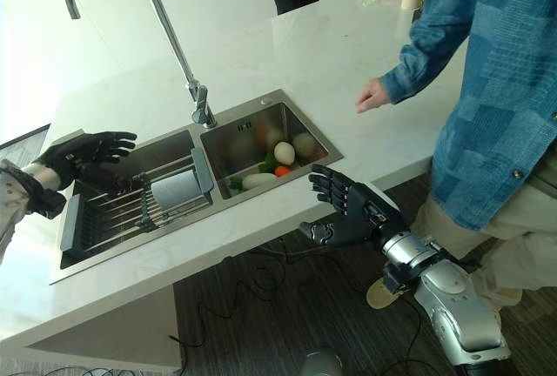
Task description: Place the dishes in the dishwasher.
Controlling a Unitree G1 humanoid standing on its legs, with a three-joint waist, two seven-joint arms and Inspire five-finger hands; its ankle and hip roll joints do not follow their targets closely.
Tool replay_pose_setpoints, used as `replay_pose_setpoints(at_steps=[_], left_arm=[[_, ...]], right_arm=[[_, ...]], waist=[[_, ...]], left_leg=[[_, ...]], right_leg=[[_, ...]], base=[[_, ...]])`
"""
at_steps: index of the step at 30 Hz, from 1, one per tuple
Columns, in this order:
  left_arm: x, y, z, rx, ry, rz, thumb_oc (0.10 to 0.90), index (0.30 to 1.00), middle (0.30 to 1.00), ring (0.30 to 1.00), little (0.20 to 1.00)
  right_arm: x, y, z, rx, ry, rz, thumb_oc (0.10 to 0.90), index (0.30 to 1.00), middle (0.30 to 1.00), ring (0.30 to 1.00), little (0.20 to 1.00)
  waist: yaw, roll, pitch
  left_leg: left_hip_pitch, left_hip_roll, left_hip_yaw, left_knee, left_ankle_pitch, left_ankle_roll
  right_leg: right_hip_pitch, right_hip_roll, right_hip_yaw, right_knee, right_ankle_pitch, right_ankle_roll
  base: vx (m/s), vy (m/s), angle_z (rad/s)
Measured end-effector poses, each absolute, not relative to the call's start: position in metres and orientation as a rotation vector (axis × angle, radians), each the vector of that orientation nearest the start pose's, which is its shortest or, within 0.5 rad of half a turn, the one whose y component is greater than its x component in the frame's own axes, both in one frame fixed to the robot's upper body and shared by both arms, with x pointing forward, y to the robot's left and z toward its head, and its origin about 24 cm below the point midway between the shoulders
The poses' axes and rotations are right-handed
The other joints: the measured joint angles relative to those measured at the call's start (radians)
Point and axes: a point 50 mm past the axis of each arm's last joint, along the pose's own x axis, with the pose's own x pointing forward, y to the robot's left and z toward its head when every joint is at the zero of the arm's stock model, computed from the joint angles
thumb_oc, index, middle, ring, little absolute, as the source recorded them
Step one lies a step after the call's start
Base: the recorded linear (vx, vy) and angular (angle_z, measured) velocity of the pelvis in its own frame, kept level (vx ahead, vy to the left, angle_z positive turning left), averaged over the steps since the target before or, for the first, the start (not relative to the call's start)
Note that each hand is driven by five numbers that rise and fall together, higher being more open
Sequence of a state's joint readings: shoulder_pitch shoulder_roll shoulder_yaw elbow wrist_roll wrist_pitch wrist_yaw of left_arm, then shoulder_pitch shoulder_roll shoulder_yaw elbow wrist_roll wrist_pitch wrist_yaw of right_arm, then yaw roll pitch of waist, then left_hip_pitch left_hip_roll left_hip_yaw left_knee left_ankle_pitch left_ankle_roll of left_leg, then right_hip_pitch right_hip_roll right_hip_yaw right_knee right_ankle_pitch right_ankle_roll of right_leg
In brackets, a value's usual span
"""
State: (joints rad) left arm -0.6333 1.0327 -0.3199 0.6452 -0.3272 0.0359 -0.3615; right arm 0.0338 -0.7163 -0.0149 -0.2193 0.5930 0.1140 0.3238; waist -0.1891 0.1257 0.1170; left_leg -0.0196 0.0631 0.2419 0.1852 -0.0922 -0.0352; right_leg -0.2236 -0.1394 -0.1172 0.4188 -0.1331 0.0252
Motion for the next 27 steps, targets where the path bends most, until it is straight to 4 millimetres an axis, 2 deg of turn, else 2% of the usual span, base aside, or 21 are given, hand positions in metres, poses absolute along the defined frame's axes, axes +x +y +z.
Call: replay_pose_setpoints(at_steps=[4,8,16,19,27], left_arm=[[0.322,0.359,0.153,0.69,0.31,-0.04,0.8,0.9,0.9,0.9,0.9],[0.321,0.365,0.147,0.678,0.349,-0.03,0.8,0.9,0.9,0.9,0.9],[0.324,0.358,0.131,0.632,0.372,-0.046,0.8,0.9,0.9,0.9,0.9],[0.323,0.359,0.128,0.626,0.38,-0.042,0.8,0.9,0.9,0.9,0.9],[0.322,0.36,0.117,0.598,0.415,-0.037,0.8,0.9,0.9,0.9,0.9]], right_arm=[[0.241,-0.232,0.113,-0.137,-0.008,0.439,0.8,0.9,0.9,0.9,0.9],[0.241,-0.233,0.114,-0.146,-0.005,0.444,0.8,0.9,0.9,0.9,0.9],[0.241,-0.236,0.116,-0.173,0.002,0.449,0.8,0.9,0.9,0.9,0.9],[0.241,-0.237,0.117,-0.173,0.001,0.448,0.8,0.9,0.9,0.9,0.9],[0.239,-0.238,0.116,-0.178,0.01,0.456,0.8,0.9,0.9,0.9,0.9]], waist=[[-0.02,-0.01,0.001],[-0.03,-0.012,0.002],[-0.059,-0.029,0.01],[-0.083,-0.031,0.011],[-0.091,-0.031,0.011]], left_leg=[[0.003,0.005,0.007,-0.001,0.0,-0.001],[0.009,0.008,0.026,-0.006,0.0,-0.002],[0.022,0.012,0.049,-0.018,0.0,-0.003],[0.023,0.017,0.056,-0.02,-0.002,-0.006],[0.041,0.025,0.087,-0.034,-0.004,-0.012]], right_leg=[[0.001,0.006,0.004,-0.004,-0.002,0.004],[-0.001,0.016,0.023,-0.013,0.005,0.007],[0.0,0.028,0.036,-0.029,0.015,0.007],[-0.002,0.036,0.042,-0.034,0.017,0.006],[-0.01,0.055,0.074,-0.034,0.019,0.004]], base=[[0.01,0.018,-0.05],[0.01,0.029,-0.12],[0.01,0.011,-0.1],[0.03,0.012,-0.09],[0.02,0.008,-0.14]])
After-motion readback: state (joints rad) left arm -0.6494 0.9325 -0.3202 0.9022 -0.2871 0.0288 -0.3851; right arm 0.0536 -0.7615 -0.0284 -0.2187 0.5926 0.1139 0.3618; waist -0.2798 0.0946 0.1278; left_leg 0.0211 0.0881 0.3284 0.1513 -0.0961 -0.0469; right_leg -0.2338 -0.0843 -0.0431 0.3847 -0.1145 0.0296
